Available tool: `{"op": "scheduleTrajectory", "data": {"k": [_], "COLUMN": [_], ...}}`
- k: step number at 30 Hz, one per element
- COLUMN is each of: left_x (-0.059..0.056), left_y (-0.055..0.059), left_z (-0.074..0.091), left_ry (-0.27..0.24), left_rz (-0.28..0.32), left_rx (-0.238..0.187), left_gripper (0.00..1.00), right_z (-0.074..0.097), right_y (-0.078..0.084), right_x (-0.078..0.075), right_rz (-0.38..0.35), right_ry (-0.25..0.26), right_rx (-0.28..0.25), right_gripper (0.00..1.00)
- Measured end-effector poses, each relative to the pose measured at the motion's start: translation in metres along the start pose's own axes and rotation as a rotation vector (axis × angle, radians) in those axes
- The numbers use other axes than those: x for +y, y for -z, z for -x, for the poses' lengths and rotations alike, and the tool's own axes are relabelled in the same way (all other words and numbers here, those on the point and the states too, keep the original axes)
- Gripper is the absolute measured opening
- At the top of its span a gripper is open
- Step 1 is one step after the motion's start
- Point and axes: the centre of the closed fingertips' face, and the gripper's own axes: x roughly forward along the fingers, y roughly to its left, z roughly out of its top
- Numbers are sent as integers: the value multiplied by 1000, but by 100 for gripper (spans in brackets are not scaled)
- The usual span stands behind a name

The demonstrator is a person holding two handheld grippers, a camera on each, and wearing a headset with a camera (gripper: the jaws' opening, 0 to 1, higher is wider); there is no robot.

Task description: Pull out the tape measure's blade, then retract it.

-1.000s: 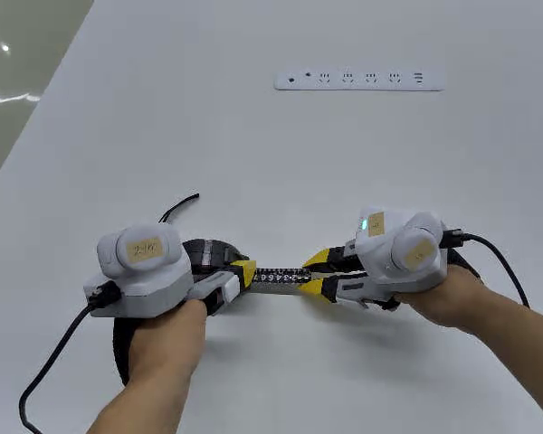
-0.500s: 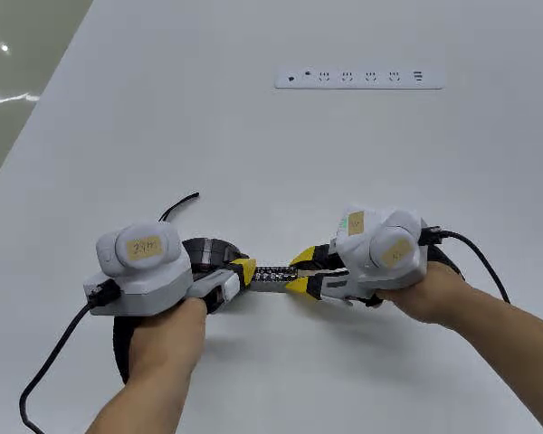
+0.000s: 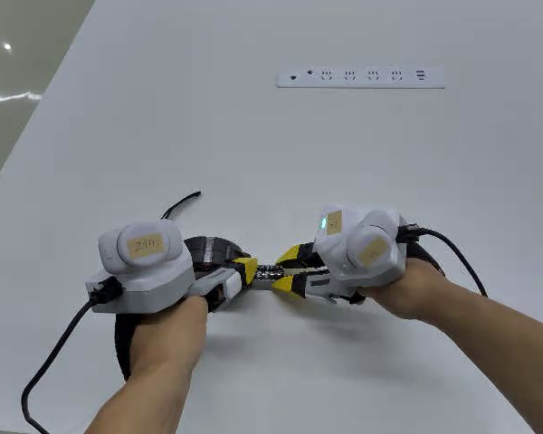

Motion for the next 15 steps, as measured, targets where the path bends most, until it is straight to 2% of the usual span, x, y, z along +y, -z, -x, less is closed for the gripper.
{"op": "scheduleTrajectory", "data": {"k": [10,15], "left_x": [1,1], "left_y": [0,0], "left_z": [-1,-1], "left_ry": [-2,-4], "left_rz": [2,5], "left_rx": [0,1], "left_gripper": [62,62], "right_z": [-12,-17], "right_y": [-8,-11], "right_x": [2,2], "right_rz": [4,33], "right_ry": [5,5], "right_rx": [-2,1], "right_gripper": [13,13]}}
